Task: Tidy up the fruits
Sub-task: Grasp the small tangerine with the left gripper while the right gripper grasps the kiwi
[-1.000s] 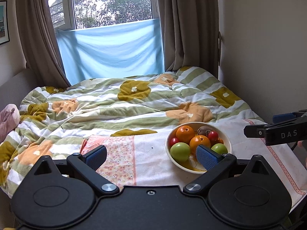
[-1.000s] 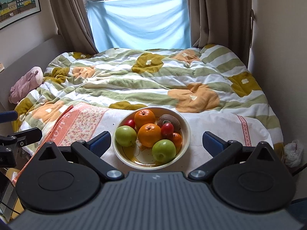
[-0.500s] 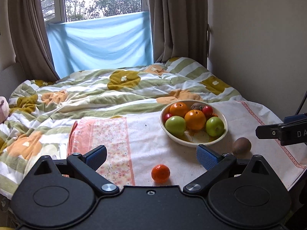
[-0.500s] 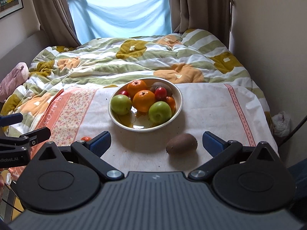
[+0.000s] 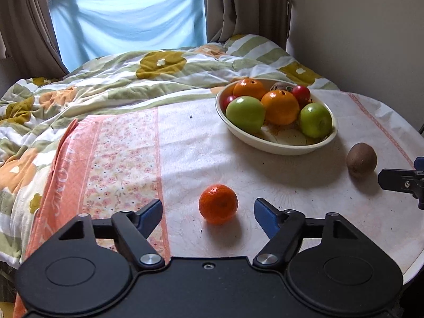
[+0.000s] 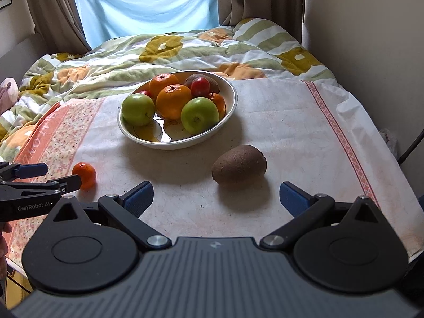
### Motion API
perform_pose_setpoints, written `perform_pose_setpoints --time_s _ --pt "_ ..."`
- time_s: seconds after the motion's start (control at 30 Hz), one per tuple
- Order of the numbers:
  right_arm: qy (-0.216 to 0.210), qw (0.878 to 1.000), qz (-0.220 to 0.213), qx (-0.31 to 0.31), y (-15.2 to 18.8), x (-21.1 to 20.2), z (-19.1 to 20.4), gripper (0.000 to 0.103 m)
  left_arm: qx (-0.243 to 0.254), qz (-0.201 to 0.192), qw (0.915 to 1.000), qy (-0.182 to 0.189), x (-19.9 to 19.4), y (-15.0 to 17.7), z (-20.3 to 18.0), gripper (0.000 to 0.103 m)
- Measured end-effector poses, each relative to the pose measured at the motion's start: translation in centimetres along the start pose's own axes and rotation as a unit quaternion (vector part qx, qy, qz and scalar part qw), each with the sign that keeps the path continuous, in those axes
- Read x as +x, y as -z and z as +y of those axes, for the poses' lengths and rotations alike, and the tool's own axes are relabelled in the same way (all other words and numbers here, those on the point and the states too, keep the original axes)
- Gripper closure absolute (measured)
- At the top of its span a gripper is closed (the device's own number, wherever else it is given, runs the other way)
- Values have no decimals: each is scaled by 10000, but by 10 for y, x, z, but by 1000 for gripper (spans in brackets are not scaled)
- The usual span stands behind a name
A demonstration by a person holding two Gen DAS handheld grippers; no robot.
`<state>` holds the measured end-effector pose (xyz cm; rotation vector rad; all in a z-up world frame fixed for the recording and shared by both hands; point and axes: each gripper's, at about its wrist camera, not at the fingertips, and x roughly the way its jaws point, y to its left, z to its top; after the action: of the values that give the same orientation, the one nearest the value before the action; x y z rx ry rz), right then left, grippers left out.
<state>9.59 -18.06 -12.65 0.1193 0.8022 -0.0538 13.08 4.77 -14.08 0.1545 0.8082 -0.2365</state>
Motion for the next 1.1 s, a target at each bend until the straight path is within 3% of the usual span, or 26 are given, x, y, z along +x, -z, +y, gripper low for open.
perform_pose_setpoints --time_s 0.17,0.23,0.37,0.47,1.1 --pt "30 10000 18 58 -1 20 -2 0 166 101 9998 -32 18 1 -7 32" --pt "38 10000 40 59 -1 28 -2 0 204 130 9997 -23 23 2 -9 40" --pt "38 9999 106 69 -3 40 -4 0 200 202 9996 11 31 1 -11 45" --pt "50 9999 129 21 -6 48 -6 0 208 268 9994 -19 34 2 -13 59" --pt "-33 9987 240 -450 -15 83 -17 0 84 269 9996 -47 31 1 -13 60"
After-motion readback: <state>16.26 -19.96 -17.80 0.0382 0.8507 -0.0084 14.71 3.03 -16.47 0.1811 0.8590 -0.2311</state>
